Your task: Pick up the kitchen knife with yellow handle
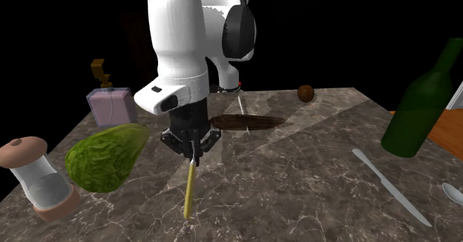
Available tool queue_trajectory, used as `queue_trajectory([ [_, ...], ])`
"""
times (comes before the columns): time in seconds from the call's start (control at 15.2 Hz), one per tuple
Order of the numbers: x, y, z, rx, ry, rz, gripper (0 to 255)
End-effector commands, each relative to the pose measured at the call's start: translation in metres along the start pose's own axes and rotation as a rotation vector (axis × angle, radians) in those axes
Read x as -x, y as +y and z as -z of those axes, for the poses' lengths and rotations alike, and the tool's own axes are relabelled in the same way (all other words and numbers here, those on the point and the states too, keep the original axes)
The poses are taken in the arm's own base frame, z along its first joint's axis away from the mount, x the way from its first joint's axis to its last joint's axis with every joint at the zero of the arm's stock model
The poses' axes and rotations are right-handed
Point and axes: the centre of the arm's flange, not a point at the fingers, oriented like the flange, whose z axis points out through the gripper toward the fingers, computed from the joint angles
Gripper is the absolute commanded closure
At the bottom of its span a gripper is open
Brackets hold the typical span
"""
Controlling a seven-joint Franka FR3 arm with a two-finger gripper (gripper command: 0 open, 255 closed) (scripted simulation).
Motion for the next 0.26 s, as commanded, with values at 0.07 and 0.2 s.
queue_trajectory([
  [0.07, -0.0009, -0.0001, 0.0156, 0.0, 0.0, 0.0, 255],
  [0.2, -0.0009, -0.0001, 0.0164, 0.0, 0.0, 0.0, 255],
])
